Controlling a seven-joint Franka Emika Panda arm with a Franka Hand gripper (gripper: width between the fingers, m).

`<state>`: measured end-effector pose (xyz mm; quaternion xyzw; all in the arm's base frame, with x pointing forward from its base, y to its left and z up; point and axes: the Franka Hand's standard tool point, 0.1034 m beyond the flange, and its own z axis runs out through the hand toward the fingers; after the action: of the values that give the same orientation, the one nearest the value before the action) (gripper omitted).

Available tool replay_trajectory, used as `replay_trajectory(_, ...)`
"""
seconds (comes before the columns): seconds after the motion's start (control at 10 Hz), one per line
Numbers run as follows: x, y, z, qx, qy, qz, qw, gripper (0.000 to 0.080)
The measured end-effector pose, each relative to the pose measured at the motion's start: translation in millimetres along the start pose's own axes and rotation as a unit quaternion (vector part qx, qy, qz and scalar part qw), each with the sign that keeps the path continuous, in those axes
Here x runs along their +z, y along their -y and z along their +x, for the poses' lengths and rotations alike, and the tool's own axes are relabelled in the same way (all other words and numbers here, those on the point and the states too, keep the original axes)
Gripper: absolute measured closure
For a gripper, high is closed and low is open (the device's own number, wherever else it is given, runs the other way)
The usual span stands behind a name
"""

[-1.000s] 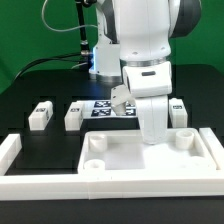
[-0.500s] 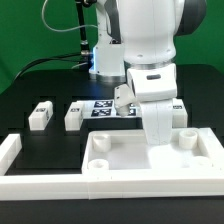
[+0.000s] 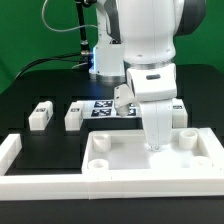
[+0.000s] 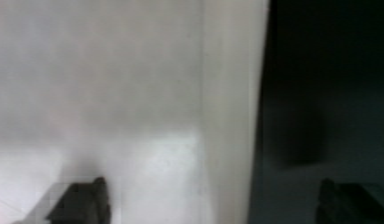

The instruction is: Assemble desk

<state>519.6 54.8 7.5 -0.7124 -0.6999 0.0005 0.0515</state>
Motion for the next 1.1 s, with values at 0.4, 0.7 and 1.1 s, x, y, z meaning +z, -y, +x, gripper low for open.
replay_trajectory(0.4,-0.1,-0.2,0.0,0.000,0.000,0.000,1.000,0.0151)
replay_trajectory(0.7,-0.7,-0.3,-0.1,0.001,0.000,0.000,1.000,0.0151)
replay_trajectory(1.1,-38.6,3.1,17.4,0.148,0.007,-0.024,0.989,0.0151)
